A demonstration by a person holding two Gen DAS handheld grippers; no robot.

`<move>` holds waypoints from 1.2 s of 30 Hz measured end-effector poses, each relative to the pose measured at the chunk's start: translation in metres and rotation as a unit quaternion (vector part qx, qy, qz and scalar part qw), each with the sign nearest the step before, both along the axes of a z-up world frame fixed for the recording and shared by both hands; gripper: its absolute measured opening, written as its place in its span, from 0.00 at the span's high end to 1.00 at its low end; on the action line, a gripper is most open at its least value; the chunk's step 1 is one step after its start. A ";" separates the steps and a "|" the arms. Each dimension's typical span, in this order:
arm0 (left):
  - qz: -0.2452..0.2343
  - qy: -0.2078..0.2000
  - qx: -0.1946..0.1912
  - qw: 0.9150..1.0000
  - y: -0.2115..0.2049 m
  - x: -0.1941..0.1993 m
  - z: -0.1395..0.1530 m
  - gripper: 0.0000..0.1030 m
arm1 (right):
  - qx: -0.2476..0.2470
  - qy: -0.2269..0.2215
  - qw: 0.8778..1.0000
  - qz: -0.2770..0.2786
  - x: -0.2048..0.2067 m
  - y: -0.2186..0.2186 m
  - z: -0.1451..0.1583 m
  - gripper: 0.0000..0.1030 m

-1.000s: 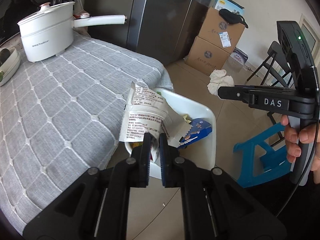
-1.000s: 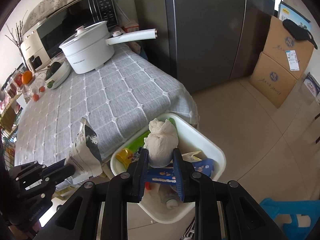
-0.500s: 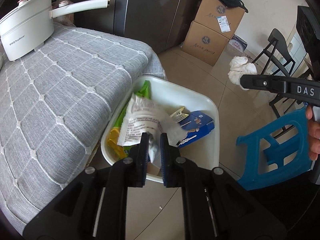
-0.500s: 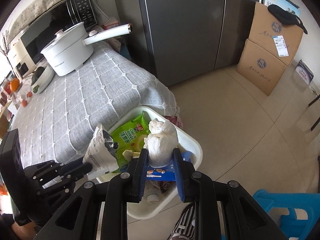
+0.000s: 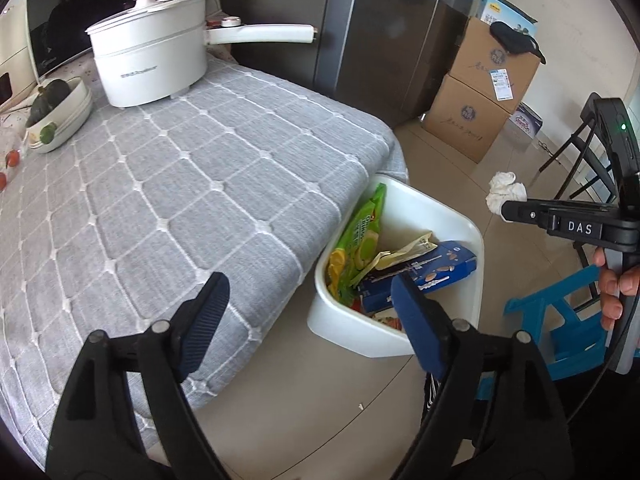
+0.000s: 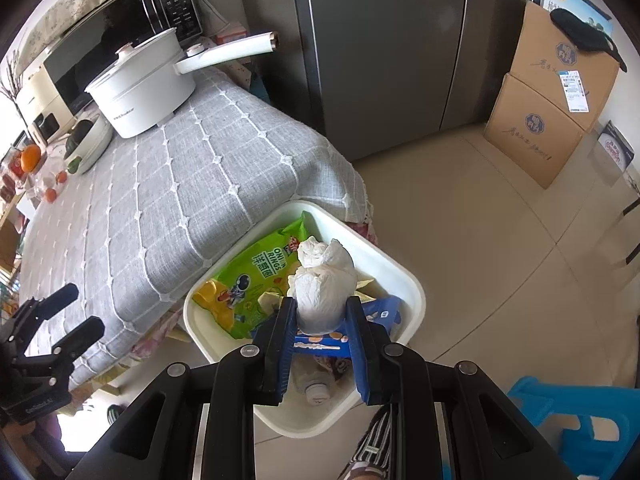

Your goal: Collect trash

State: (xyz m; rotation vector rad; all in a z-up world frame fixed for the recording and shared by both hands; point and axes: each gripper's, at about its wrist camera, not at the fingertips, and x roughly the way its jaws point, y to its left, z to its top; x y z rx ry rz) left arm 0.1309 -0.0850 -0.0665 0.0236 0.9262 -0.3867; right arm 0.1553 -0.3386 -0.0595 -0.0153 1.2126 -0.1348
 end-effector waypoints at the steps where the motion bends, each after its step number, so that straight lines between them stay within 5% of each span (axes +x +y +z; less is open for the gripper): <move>1: 0.008 0.000 0.001 1.000 0.006 -0.001 0.001 0.14 | 0.000 0.002 1.000 0.001 0.001 0.003 -0.002 0.75; 5: 0.036 0.001 0.009 0.999 0.026 -0.007 0.005 0.01 | 0.001 0.009 1.000 0.003 0.003 0.013 -0.009 0.75; 12: 0.063 0.003 0.015 0.998 0.053 -0.017 0.010 0.01 | -0.003 0.018 1.000 -0.009 0.007 0.022 -0.022 0.70; 14: 0.068 -0.001 0.017 0.998 0.060 -0.019 0.011 0.01 | 0.001 0.019 1.000 -0.018 0.009 0.021 -0.023 0.42; 16: 0.073 -0.004 0.017 0.997 0.067 -0.022 0.013 0.01 | 0.008 0.010 0.999 -0.030 0.008 0.019 -0.021 0.31; 25: 0.097 -0.015 0.039 0.994 0.086 -0.040 0.024 0.01 | 0.034 -0.017 0.999 -0.029 -0.003 0.035 0.003 0.22; 36: 0.126 -0.057 0.038 0.990 0.088 -0.079 0.057 0.01 | -0.040 -0.093 0.994 0.044 -0.050 0.089 0.053 0.11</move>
